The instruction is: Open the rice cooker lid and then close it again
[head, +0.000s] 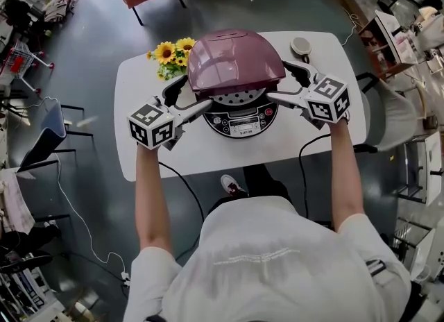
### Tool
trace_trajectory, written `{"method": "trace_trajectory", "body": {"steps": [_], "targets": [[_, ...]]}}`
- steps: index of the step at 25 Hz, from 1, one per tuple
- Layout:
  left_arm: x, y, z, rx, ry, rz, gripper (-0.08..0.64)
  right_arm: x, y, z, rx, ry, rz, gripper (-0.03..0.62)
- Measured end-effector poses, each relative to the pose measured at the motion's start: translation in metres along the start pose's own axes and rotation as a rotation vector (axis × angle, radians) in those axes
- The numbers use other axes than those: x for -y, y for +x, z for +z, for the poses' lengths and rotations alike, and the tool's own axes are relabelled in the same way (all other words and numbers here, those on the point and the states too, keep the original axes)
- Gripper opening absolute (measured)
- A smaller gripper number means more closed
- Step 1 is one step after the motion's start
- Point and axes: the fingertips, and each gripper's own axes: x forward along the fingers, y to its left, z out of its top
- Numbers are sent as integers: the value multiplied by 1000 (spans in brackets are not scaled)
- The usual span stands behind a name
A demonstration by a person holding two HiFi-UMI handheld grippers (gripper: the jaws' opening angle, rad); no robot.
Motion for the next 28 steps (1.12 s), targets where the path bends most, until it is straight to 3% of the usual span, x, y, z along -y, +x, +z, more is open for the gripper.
{"method": "trace_trajectory", "body": {"steps": [6,13,19,28], "targets": [[5,3,-18,-6,-45,-12,440,-4,3,-21,-40,13,13,445],[4,3,-25,32,-125,-9,442,-6,6,-29,-22,94,49,445],[2,3,-22,113,-219,8,440,-5,6,-27,28,178,37,449],[-5,4,-23,136,-275,56,437,-2,7,-22,109,316,27,456]]}}
